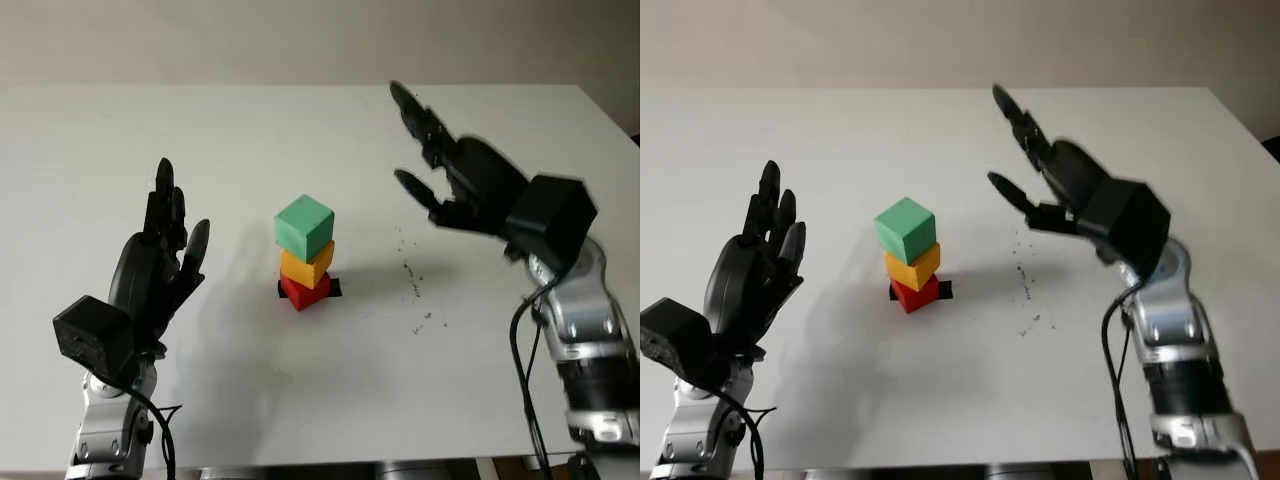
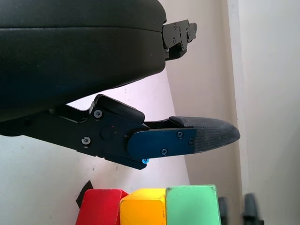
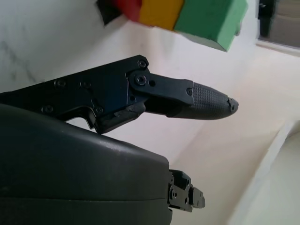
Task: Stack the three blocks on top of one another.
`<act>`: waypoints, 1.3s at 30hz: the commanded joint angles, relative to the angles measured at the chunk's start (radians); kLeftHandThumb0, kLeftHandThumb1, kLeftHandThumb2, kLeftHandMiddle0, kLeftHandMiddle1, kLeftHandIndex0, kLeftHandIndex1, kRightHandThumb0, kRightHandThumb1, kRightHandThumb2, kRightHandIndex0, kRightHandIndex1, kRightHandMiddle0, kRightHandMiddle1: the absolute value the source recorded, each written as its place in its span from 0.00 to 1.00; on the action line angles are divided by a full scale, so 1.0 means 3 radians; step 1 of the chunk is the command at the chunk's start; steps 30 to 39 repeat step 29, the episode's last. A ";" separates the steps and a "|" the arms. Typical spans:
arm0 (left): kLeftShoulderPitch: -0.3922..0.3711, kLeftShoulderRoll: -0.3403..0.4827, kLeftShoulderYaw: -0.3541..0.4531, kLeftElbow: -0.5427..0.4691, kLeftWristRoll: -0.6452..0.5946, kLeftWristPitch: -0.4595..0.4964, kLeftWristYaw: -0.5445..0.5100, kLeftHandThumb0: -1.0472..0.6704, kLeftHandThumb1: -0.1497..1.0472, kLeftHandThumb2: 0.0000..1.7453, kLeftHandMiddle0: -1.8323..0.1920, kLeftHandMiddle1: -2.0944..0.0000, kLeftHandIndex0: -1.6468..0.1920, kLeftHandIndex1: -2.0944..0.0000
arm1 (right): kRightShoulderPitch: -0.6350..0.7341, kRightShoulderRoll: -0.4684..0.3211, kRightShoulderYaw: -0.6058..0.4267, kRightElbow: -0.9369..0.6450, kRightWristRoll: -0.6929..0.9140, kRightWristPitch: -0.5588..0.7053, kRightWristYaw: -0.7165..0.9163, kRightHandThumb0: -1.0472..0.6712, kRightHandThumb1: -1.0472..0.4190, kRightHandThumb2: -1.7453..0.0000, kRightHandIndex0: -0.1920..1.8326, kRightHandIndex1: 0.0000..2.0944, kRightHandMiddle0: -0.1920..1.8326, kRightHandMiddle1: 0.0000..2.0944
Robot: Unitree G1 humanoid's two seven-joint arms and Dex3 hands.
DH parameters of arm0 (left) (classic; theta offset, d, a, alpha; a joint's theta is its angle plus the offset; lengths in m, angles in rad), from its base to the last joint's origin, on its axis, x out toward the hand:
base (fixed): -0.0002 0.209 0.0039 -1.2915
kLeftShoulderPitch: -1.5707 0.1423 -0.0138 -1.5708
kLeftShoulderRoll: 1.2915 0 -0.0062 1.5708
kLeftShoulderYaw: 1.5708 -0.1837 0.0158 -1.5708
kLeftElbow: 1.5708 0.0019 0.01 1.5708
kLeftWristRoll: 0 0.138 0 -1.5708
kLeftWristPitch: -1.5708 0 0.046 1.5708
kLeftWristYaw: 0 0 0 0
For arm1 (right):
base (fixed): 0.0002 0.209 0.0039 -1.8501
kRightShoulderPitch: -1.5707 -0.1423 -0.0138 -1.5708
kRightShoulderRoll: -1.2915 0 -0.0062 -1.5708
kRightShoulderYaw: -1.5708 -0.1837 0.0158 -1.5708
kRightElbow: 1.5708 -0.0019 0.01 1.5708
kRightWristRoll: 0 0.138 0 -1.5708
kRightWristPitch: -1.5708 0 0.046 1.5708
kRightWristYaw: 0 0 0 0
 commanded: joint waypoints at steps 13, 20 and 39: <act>-0.0094 0.0035 0.0046 0.0157 -0.0082 -0.0086 -0.0099 0.15 1.00 0.29 1.00 0.99 1.00 0.99 | 0.0462 0.0640 -0.0090 -0.0253 0.0340 0.0147 -0.0531 0.19 0.00 0.58 0.00 0.00 0.00 0.00; -0.0043 0.0058 0.0050 0.0096 -0.0082 -0.0078 -0.0152 0.14 1.00 0.29 1.00 0.99 1.00 0.99 | 0.0570 0.0682 -0.0001 -0.0409 0.0230 0.0281 -0.0691 0.20 0.00 0.57 0.00 0.00 0.00 0.00; 0.0089 0.0044 0.0033 -0.0117 -0.0072 -0.0002 -0.0142 0.13 1.00 0.29 1.00 0.99 1.00 0.99 | 0.0694 0.0691 0.0090 -0.0589 0.0124 0.0436 -0.0795 0.19 0.00 0.59 0.00 0.00 0.00 0.00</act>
